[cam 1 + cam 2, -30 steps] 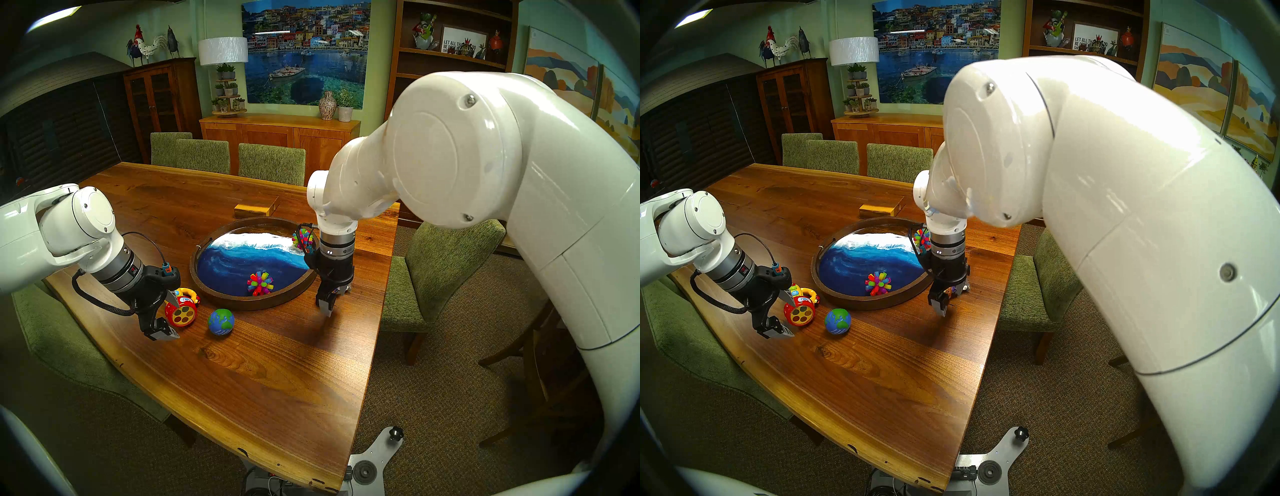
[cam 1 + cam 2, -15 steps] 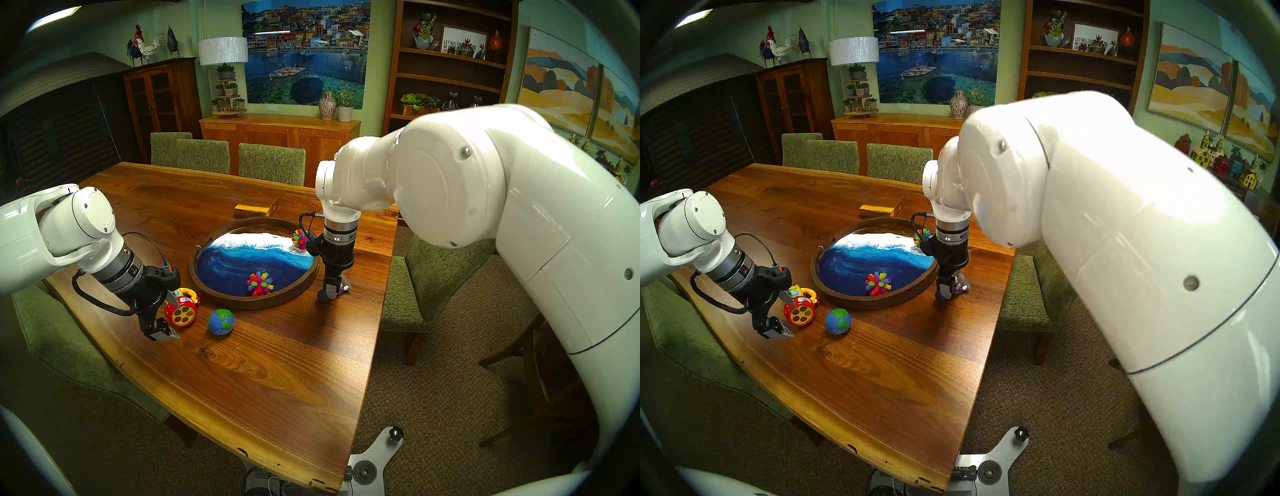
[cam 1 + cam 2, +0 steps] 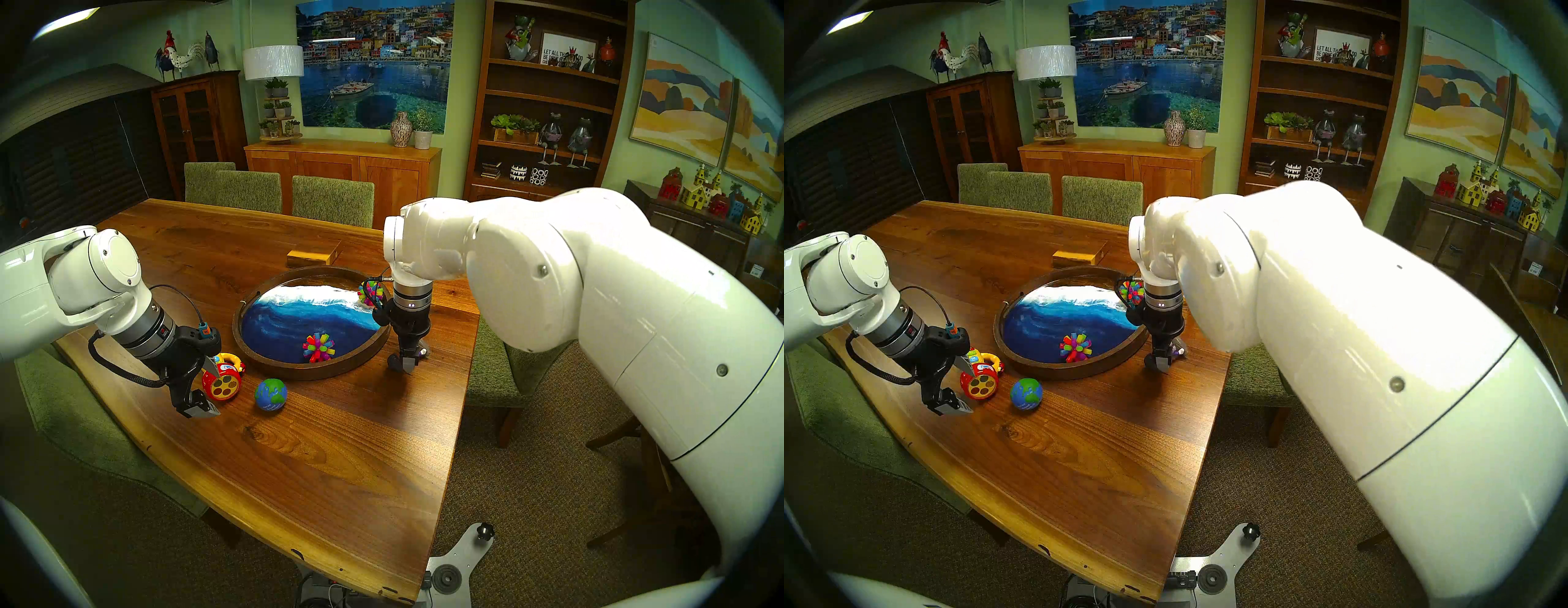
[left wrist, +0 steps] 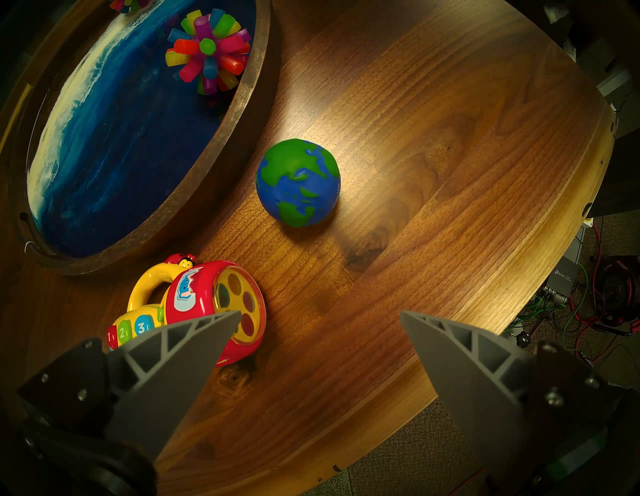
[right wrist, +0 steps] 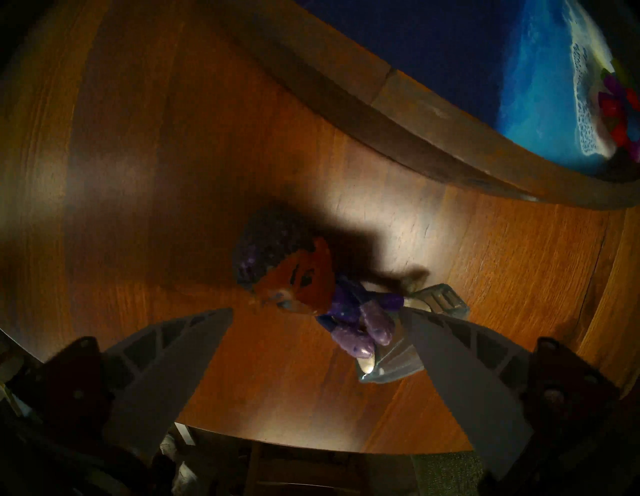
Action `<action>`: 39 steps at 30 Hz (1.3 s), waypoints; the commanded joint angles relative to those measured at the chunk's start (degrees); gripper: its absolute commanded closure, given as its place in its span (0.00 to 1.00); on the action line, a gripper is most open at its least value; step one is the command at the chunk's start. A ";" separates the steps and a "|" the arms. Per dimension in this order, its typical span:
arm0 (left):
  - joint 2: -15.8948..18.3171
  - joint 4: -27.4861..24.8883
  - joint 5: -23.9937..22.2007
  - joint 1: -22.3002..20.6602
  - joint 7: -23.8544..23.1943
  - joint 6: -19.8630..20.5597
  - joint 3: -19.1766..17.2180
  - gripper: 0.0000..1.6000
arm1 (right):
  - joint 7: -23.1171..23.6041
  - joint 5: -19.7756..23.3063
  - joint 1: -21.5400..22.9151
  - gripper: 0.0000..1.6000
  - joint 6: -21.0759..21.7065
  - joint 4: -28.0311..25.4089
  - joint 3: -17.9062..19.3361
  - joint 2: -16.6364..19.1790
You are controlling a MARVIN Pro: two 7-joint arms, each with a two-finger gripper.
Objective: Put toys in center tray
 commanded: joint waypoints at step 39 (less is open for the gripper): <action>-0.21 0.10 -0.03 -1.11 0.14 -0.04 -1.03 0.00 | 18.42 -5.61 1.41 1.00 1.66 19.50 -6.89 -2.68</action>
